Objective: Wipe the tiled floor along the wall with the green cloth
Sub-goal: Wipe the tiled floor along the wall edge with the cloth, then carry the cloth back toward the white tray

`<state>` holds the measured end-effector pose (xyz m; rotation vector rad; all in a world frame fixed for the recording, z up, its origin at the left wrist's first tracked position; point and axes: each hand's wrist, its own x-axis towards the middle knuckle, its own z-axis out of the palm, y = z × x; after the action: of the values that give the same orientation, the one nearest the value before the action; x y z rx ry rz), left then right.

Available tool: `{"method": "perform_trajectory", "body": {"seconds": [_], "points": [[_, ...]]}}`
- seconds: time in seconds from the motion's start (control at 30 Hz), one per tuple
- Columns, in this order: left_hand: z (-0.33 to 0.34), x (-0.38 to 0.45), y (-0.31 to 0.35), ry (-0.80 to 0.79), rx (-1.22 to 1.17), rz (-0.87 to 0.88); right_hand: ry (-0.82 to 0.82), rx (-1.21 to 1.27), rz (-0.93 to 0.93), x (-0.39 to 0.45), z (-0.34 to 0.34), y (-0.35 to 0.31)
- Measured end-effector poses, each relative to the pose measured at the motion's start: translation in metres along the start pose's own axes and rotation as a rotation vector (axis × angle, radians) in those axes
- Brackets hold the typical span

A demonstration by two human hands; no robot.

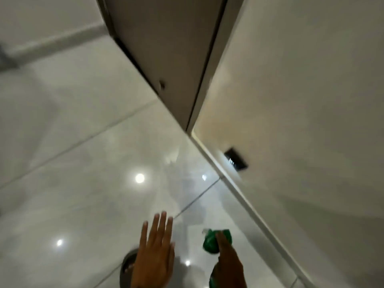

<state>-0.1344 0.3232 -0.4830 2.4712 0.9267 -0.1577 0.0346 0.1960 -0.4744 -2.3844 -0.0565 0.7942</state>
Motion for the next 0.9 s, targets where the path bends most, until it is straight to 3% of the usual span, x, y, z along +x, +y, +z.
{"method": "perform_trajectory", "body": {"seconds": [0.03, 0.07, 0.17, 0.23, 0.33, 0.6, 0.8, 0.9], "points": [[-0.030, -0.007, 0.018, 0.024, -0.014, 0.018, -0.049, 0.059, -0.064, -0.027, -0.018, -0.033], [-0.071, -0.017, 0.040, 0.061, -0.016, 0.039, 0.006, 0.099, -0.171, -0.058, -0.045, -0.061], [-0.203, -0.049, 0.104, -0.007, -0.075, 0.069, 0.006, 0.091, -0.098, -0.156, -0.124, -0.147], [-0.265, -0.058, 0.133, 0.010, -0.083, 0.113, -0.039, -0.085, -0.184, -0.192, -0.167, -0.200], [-0.328, -0.063, 0.166, 0.035, -0.035, 0.196, 0.127, -0.252, -0.311, -0.223, -0.222, -0.240], [-0.363, -0.082, 0.247, 0.060, 0.060, 0.477, 0.450, -0.228, -0.340, -0.292, -0.342, -0.235], [-0.347, -0.101, 0.331, 0.041, 0.062, 0.681, 0.661, -0.226, -0.154, -0.329, -0.433, -0.157], [-0.332, -0.112, 0.370, 0.031, 0.107, 0.688, 0.701, -0.217, -0.004, -0.331, -0.471, -0.106]]}}
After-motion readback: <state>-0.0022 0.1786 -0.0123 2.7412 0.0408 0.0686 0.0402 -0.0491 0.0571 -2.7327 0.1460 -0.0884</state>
